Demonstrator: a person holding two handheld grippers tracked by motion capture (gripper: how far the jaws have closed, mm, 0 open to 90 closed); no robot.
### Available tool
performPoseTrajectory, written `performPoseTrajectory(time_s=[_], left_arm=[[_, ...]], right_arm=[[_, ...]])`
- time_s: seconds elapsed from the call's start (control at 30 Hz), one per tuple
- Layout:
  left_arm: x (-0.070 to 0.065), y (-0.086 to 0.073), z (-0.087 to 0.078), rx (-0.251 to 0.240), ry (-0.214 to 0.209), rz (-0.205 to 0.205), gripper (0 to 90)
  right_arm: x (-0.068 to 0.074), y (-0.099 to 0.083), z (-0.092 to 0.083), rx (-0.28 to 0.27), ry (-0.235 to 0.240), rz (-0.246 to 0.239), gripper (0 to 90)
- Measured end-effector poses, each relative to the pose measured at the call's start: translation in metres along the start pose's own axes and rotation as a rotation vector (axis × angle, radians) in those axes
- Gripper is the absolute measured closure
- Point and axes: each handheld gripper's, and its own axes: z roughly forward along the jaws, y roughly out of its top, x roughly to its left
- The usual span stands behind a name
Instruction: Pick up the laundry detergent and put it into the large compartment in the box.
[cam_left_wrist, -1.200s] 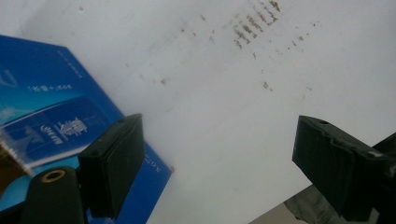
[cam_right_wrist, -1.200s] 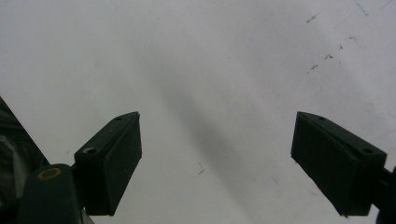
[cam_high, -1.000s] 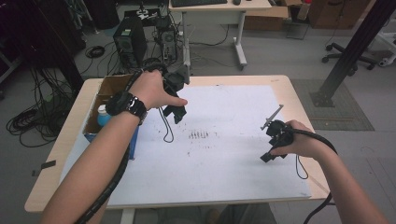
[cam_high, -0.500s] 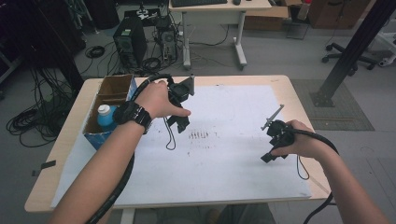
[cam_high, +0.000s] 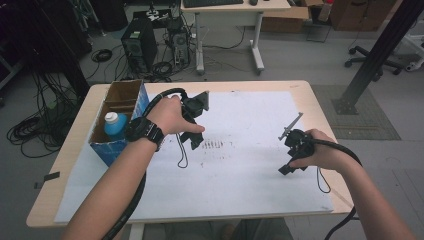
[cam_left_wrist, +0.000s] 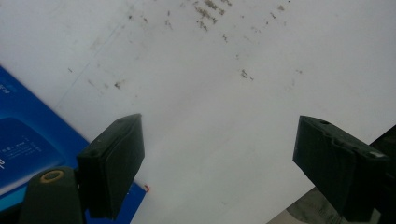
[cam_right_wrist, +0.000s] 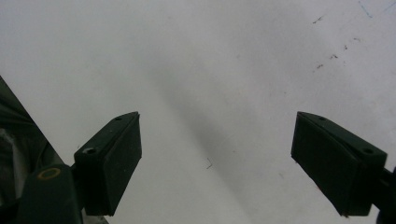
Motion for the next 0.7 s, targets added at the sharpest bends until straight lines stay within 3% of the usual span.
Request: performPoseTrajectory(time_s=[0.7], left_arm=[[-0.0013, -0.0042, 0.0058, -0.009, -0.008, -0.02, 16.9]], right_arm=[[0.0036, 0.0012, -0.0021, -0.005, 0.0, -0.009, 16.2]])
